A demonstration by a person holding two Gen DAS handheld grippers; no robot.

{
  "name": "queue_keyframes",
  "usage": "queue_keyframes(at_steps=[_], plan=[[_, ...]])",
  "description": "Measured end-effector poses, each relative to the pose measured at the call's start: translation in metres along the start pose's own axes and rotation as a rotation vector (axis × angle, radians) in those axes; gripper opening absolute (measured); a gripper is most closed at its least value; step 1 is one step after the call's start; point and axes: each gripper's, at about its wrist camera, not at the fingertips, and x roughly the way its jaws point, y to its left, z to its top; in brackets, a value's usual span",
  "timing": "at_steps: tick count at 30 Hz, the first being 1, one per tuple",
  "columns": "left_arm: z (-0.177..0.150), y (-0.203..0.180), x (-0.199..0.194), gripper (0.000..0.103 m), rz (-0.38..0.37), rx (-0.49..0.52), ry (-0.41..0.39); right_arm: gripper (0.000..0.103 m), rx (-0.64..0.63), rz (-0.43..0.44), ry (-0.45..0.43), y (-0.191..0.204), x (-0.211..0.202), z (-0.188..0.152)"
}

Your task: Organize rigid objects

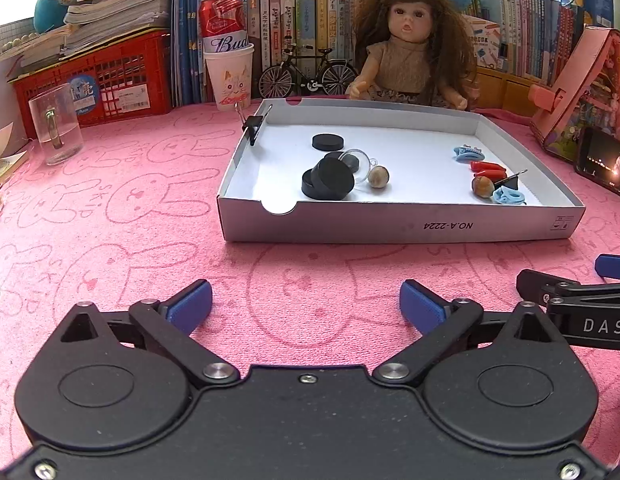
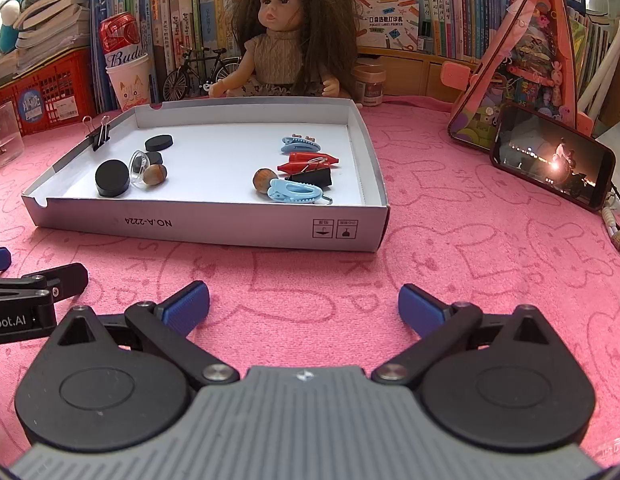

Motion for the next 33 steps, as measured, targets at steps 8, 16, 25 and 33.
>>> queue_keyframes(at_steps=[8, 16, 25, 33], plan=[[-0.0002, 0.0006, 0.0006, 0.102, 0.002, -0.001, 0.001, 0.103, 0.000, 0.000, 0.000, 0.0001, -0.0001, 0.0000], [0.0000, 0.0006, 0.0006, 0.103, 0.002, -0.001, 0.001, 0.103, 0.000, 0.000, 0.000, 0.0000, -0.0004, 0.0000], [0.0001, 0.0004, 0.0007, 0.103, 0.001, -0.001, 0.001, 0.103, 0.000, 0.000, 0.000, -0.0001, -0.0007, 0.0000], [-0.0001, 0.0005, 0.0008, 0.103, 0.002, -0.001, 0.001, 0.103, 0.000, 0.000, 0.000, 0.0001, -0.0008, 0.0000]])
